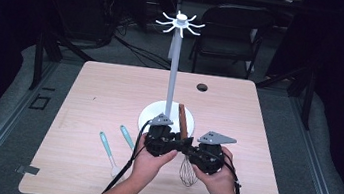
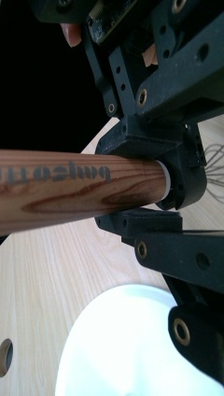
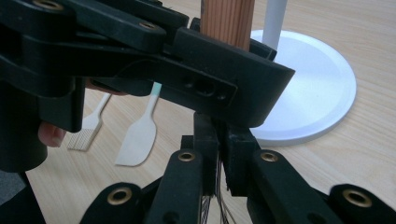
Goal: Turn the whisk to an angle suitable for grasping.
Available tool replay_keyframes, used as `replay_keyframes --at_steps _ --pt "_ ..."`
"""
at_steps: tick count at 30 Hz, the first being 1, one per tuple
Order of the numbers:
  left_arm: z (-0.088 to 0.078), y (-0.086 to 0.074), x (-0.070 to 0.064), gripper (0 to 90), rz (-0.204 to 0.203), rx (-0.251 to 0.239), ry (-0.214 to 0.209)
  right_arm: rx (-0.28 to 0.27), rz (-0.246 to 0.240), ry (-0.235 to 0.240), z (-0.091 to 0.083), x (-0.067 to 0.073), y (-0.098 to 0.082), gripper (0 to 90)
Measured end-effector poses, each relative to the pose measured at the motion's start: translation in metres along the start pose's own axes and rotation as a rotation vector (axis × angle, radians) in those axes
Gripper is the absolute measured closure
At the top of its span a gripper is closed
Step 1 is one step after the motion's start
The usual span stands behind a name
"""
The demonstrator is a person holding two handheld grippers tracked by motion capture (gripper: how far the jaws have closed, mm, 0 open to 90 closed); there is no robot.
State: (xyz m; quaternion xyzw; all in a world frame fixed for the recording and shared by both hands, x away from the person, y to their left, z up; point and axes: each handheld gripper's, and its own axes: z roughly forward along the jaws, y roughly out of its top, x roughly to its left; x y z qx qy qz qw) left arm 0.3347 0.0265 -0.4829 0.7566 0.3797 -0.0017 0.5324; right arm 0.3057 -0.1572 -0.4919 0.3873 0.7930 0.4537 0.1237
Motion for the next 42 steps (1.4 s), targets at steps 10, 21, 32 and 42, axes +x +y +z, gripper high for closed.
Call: replay_keyframes --at_steps 10,21,32,42 --pt "-0.004 0.004 -0.004 68.8 0.022 -0.007 -0.009 -0.019 0.006 0.018 -0.002 0.0 0.001 85.0" --pt "-0.013 0.014 -0.003 69.6 0.073 0.001 0.025 -0.035 0.02 0.017 -0.005 -0.001 0.001 74.8" --pt "-0.029 0.029 0.007 70.1 0.122 0.002 0.101 -0.028 0.023 -0.005 -0.008 -0.006 -0.001 70.1" --pt "-0.048 0.058 0.009 70.3 0.178 0.001 0.157 -0.027 0.063 -0.028 -0.007 -0.016 -0.007 68.5"
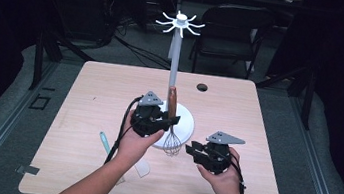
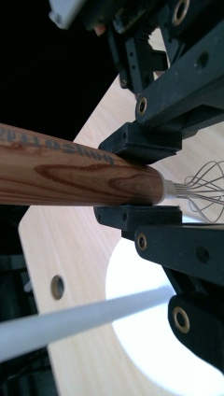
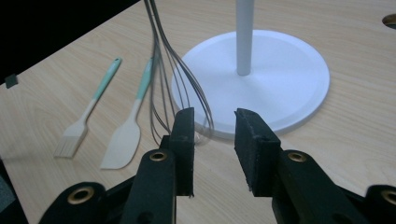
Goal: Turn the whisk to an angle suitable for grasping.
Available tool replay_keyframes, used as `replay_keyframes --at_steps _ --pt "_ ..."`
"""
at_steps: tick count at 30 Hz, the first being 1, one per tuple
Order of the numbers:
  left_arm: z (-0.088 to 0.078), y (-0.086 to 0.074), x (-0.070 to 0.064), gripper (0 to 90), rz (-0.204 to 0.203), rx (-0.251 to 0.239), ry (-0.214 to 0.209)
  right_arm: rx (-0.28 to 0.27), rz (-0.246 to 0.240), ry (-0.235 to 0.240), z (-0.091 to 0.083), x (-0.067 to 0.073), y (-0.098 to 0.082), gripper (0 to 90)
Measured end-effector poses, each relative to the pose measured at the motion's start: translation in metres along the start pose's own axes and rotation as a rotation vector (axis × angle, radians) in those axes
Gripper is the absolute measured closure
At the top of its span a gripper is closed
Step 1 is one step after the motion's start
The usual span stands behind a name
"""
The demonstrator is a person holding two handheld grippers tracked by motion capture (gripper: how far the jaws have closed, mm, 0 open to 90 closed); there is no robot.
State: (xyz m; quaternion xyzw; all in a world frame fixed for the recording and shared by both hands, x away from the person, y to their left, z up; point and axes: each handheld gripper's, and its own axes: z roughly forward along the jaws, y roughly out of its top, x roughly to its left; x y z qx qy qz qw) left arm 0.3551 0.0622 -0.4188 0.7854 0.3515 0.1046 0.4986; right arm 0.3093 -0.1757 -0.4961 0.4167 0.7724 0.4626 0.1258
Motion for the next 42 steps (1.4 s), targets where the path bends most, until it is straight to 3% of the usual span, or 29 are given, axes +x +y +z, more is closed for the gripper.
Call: replay_keyframes --at_steps 7,13,16,20,26,30,38,42 --pt "-0.017 0.036 0.006 70.3 0.047 -0.005 0.054 0.021 0.012 -0.026 0.005 -0.008 -0.006 68.2" --pt "-0.023 0.056 0.005 70.3 0.051 -0.026 0.086 0.031 0.016 -0.033 0.006 -0.011 -0.008 68.1" --pt "-0.026 0.074 0.001 70.3 0.055 -0.048 0.11 0.031 0.017 -0.032 0.006 -0.011 -0.008 67.9" --pt "-0.026 0.091 -0.006 70.4 0.068 -0.059 0.141 0.034 0.021 -0.033 0.007 -0.012 -0.009 67.7" --pt "-0.023 0.111 -0.006 70.4 0.058 -0.068 0.182 0.036 0.017 -0.032 0.007 -0.012 -0.01 67.5" --pt "-0.017 0.117 -0.001 70.4 0.042 -0.062 0.201 0.033 0.013 -0.03 0.008 -0.012 -0.01 67.4" --pt "-0.013 0.114 0.012 70.3 0.019 -0.056 0.225 0.041 0.008 -0.032 0.008 -0.013 -0.011 67.3" --pt "-0.014 0.11 0.017 70.2 0.02 -0.08 0.232 0.043 0.008 -0.034 0.008 -0.013 -0.011 67.3"
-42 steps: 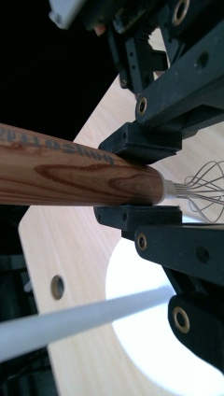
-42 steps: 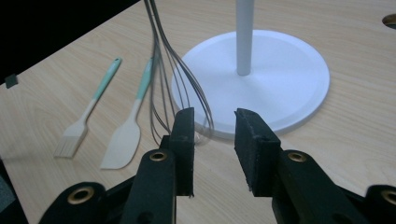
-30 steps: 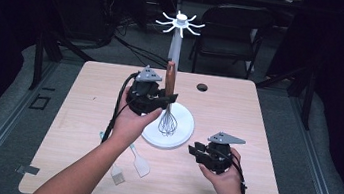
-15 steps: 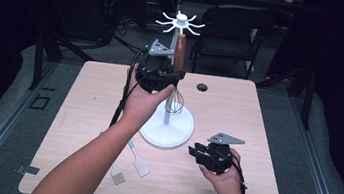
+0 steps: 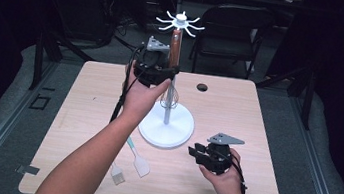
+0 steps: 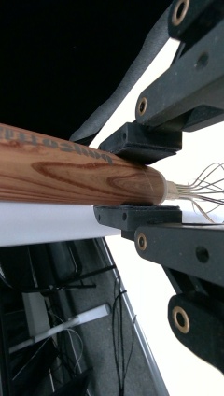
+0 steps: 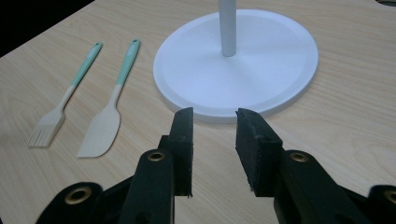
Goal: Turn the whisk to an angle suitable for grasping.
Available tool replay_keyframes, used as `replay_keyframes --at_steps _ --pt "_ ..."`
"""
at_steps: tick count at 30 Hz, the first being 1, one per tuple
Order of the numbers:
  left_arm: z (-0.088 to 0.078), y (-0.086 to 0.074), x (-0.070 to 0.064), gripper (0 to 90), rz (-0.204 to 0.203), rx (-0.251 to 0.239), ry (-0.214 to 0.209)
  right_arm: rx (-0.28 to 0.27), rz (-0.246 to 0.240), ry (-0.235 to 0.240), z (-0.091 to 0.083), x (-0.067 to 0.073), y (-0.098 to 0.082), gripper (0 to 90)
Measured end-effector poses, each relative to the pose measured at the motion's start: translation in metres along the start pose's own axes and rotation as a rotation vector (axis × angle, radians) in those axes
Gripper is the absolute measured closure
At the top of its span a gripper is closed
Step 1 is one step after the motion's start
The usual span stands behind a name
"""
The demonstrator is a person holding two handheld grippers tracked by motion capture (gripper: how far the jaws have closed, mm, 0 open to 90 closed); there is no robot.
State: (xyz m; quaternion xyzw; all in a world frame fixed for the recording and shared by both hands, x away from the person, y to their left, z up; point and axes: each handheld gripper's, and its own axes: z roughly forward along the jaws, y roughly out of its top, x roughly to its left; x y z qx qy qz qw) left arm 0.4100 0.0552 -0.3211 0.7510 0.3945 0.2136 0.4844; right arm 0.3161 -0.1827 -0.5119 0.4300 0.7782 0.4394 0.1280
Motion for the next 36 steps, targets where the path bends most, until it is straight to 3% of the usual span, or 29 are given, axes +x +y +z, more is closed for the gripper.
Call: replay_keyframes --at_steps 11,17,25,31,36 --pt "0.002 -0.011 0.004 61.5 -0.024 -0.003 -0.015 0.004 -0.008 -0.004 0.002 0.0 -0.001 66.2" --pt "0.001 -0.029 0.008 60.2 -0.023 0.005 -0.026 0.012 -0.019 -0.018 0.003 0.0 -0.002 62.2" --pt "-0.001 -0.067 0.019 60.3 -0.048 0.034 -0.047 0.022 -0.067 -0.051 0.008 0.0 -0.003 54.3" --pt "-0.005 -0.09 0.028 60.9 -0.06 0.052 -0.047 0.038 -0.108 -0.075 0.012 0.0 -0.003 53.9" --pt "-0.009 -0.123 0.041 60.7 -0.108 0.066 -0.051 0.051 -0.115 -0.066 0.017 -0.001 -0.003 53.5"
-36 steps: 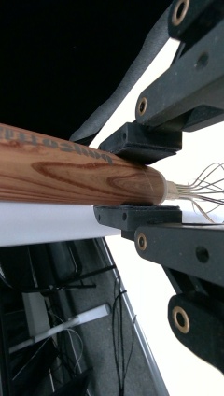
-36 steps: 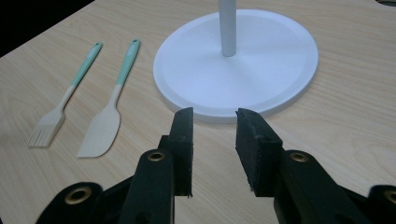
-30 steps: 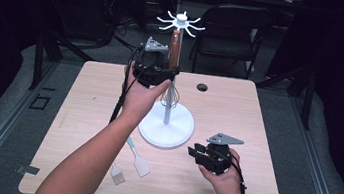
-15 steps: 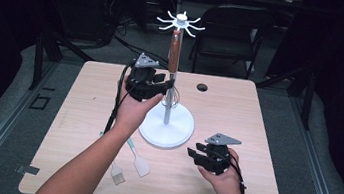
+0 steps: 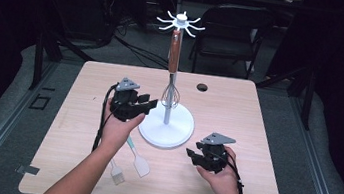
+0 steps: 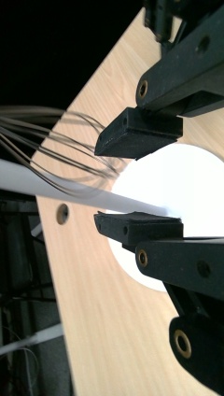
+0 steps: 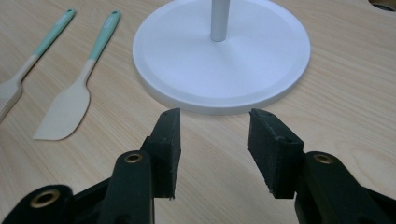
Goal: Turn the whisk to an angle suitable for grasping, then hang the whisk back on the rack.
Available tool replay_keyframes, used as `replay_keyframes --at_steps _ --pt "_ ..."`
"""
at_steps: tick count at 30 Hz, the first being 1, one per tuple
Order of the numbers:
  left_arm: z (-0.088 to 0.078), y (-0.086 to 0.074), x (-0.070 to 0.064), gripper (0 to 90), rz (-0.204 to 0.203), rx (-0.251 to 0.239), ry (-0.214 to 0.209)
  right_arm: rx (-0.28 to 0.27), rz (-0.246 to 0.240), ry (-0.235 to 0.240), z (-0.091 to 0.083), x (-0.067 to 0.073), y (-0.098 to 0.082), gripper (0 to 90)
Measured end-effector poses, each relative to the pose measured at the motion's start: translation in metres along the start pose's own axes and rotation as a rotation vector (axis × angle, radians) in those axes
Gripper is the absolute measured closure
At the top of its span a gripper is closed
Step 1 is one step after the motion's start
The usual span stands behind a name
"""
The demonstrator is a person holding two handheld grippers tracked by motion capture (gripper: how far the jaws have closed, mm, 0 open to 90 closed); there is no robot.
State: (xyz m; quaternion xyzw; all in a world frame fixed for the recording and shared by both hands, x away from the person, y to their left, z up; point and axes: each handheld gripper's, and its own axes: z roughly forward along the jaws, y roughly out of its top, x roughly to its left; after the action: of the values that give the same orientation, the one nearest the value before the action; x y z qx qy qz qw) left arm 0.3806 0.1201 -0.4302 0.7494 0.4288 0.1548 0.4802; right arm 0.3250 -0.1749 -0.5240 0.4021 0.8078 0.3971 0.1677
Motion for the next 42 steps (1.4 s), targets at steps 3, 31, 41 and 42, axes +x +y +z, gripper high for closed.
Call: replay_keyframes --at_steps 3,31,41,42 --pt "-0.004 -0.015 0.01 60.4 -0.041 -0.009 -0.003 0.0 0.003 0.002 0.003 -0.001 0.002 48.7" --pt "-0.034 -0.092 0.073 57.1 -0.161 0.006 0.133 -0.001 -0.079 -0.029 0.01 0.012 0.016 49.0" --pt "-0.034 -0.096 0.076 55.5 -0.177 0.024 0.134 0.043 -0.052 -0.01 0.028 0.017 0.024 45.6" --pt "-0.034 -0.096 0.077 55.4 -0.171 0.016 0.135 0.054 -0.056 -0.01 0.03 0.019 0.026 45.5"
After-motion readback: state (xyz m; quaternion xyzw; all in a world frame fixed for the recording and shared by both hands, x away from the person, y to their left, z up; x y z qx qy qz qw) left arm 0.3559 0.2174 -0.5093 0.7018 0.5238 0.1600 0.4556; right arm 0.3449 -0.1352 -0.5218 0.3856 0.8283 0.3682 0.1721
